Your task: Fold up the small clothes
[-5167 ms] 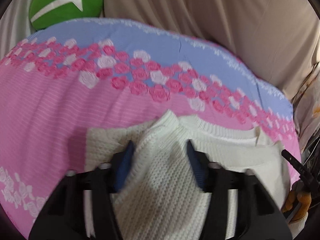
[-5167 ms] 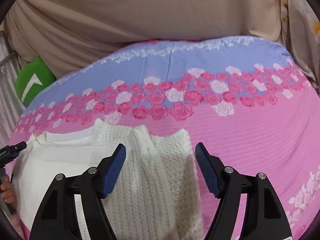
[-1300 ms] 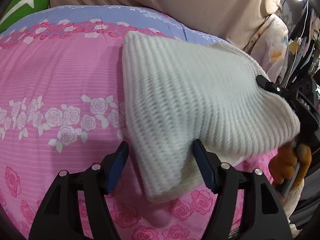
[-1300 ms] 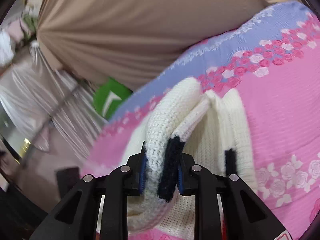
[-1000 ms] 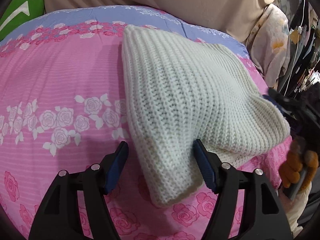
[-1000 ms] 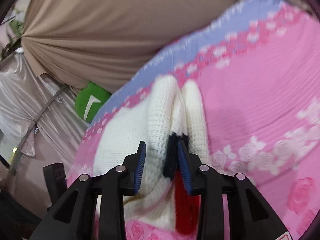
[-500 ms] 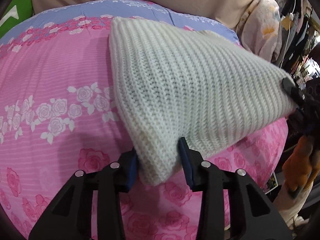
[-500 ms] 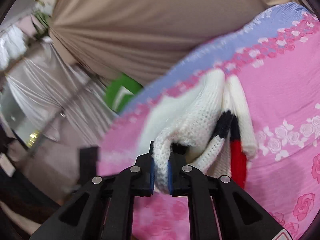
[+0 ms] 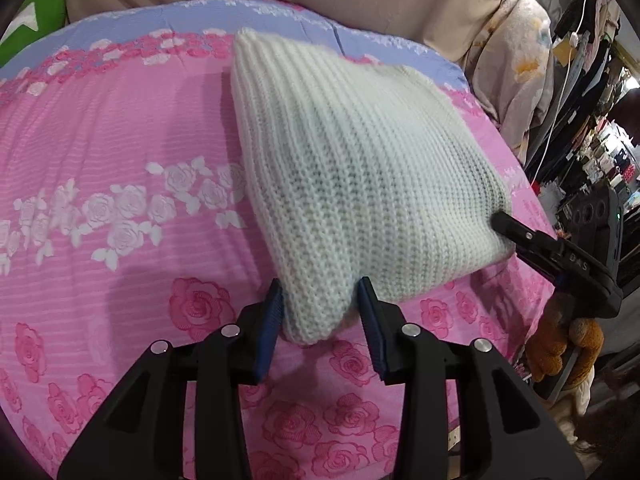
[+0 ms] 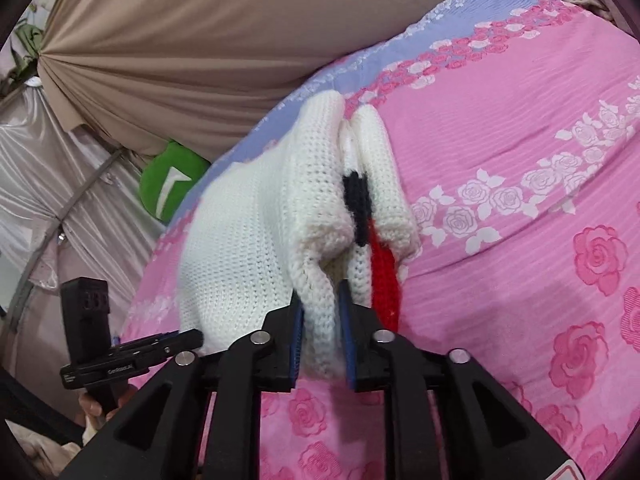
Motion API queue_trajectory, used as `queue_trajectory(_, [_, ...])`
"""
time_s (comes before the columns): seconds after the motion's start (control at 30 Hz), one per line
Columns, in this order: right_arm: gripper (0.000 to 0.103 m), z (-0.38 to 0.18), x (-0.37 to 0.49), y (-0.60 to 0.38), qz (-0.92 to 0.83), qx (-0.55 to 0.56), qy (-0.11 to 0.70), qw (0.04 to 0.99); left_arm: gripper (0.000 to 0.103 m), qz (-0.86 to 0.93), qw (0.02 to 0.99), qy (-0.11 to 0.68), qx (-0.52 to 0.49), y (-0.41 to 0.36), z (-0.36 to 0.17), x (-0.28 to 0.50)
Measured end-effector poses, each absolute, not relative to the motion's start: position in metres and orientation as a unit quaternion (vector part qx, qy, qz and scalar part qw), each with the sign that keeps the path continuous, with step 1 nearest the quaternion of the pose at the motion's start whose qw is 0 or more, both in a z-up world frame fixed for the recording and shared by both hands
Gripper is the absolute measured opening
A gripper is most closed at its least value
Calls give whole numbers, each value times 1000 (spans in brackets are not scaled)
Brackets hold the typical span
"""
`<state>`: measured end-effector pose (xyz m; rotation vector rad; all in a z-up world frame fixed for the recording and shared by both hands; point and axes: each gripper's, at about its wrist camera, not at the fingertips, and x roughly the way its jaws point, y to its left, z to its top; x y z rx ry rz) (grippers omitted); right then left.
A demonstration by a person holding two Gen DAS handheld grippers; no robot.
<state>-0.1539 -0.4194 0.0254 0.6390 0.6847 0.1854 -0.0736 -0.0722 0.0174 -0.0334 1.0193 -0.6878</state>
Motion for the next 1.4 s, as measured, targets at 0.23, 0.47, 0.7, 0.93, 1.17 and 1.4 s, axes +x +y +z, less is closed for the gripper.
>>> queue_trajectory(0.23, [52, 78, -135, -439, 61, 275, 277, 919, 45, -321, 853, 409, -41, -69, 68, -63])
queue_trajectory(0.47, [53, 52, -51, -422, 62, 236, 348, 905, 49, -300, 855, 421, -31, -101, 53, -32])
queue_trajectory(0.7, [13, 80, -64, -418, 117, 246, 281, 920, 50, -271, 871, 410, 10, -109, 46, -30])
queue_trajectory(0.93, [0, 8, -35, -448, -13, 222, 388, 894, 52, -253, 877, 408, 20, -112, 38, -27])
queue_trajectory(1.17, [31, 70, -79, -441, 23, 241, 297, 924, 51, -252, 878, 406, -7, -102, 50, -29])
queue_trajectory(1.4, [51, 37, -50, -404, 75, 199, 363, 907, 53, -230, 877, 421, -7, -101, 41, -24])
